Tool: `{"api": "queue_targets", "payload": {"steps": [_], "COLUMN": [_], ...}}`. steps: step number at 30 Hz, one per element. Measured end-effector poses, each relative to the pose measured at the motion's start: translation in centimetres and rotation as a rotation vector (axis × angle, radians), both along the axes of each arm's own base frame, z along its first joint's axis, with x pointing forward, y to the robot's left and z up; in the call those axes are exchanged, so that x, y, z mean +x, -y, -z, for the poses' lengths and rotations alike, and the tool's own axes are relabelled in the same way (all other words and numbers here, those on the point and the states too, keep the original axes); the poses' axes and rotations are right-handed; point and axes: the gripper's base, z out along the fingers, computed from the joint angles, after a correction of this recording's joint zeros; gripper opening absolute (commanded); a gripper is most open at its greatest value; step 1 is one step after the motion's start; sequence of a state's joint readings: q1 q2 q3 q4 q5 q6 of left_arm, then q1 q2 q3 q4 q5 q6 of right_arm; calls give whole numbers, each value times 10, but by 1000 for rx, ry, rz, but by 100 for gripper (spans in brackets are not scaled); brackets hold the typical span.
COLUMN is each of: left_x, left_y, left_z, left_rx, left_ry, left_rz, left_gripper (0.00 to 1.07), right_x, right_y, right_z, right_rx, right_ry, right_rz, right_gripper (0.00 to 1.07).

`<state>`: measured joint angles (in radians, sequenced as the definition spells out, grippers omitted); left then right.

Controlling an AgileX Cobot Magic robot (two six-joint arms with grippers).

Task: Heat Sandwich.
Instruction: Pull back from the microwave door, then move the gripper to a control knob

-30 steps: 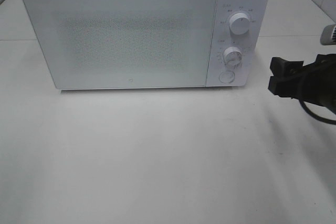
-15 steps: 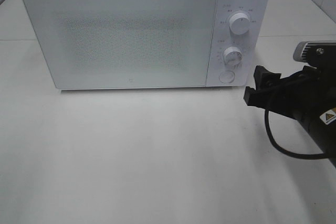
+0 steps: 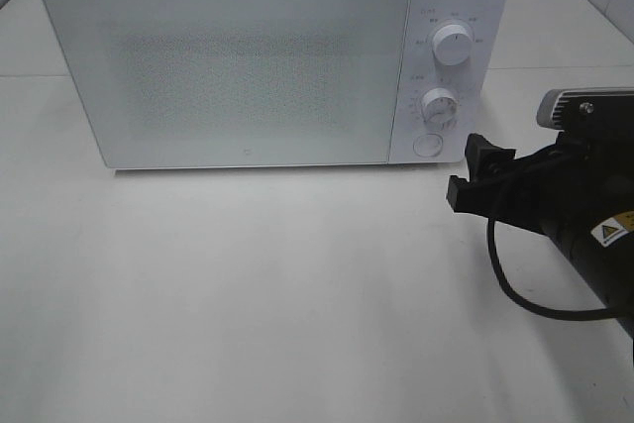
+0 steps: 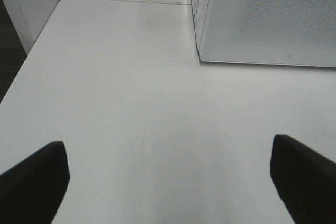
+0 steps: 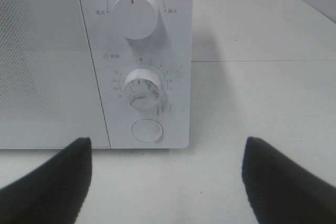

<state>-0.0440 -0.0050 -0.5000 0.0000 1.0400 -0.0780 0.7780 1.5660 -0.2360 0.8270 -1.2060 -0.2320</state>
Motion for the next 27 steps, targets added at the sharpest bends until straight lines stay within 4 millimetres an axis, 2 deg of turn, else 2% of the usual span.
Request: {"api": "queue_targets", "payload": {"steps": [6,10,20,23,27], "left_x": [0,0,0,0,0], "left_y": [0,0,0,0,0], "left_z": [0,0,0,0,0], "left_rx": [0,0,0,0,0], "left_ry": [0,0,0,0,0], "left_rz": [0,0,0,0,0], "left_gripper": [98,98,98,98,98], "right_x": [3,10,44,64,76], "right_y": [-3,-9,-21,-25,-28], "right_z": [16,19,19,22,23], "right_rx": [-35,-37,-32,-38,-37], "right_ry": [-52,-55,-11,9,22], "right_rz": [7,5,-5,-12,-15], "right_gripper": [76,76,76,76,76]}}
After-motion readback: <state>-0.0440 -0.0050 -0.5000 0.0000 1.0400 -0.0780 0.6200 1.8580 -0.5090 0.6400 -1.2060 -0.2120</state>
